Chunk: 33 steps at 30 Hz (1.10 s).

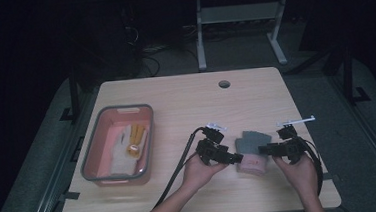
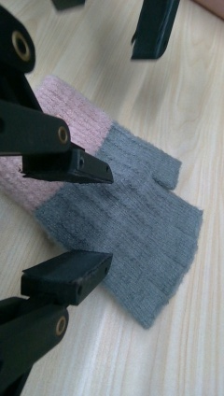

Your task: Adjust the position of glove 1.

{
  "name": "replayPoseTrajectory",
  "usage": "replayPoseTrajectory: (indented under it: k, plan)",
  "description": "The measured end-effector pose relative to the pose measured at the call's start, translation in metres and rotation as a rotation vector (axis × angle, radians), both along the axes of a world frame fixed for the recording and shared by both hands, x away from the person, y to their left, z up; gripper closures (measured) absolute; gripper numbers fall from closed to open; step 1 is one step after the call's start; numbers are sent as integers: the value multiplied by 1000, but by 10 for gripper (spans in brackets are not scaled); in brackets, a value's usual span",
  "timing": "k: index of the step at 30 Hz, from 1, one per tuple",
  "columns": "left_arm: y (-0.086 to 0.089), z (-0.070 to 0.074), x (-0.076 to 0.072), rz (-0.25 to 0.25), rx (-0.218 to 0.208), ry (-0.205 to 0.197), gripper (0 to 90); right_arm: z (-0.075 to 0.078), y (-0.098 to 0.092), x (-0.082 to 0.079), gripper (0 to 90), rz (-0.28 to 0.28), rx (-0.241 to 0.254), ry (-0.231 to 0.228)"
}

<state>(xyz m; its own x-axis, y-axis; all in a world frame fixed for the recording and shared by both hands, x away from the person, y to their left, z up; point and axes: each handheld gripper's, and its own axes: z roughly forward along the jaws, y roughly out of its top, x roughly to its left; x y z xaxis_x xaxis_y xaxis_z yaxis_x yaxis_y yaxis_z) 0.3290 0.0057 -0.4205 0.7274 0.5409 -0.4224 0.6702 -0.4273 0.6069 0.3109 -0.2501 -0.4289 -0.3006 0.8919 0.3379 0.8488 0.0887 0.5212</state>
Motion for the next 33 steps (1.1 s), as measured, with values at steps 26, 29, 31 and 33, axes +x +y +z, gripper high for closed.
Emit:
replayPoseTrajectory:
  k: [26,29,31,33]
  plan:
    - [-31,-37,9,55,4,118,432,-24,-20,-2,469,-35,177,46]
    - [-30,-39,10,62,2,125,413,-26,-21,-2,469,-41,186,49]
    - [-29,-39,10,68,9,129,391,-27,-21,-2,468,-46,194,58]
    - [-29,-41,10,70,7,136,371,-29,-21,-2,467,-48,205,64]
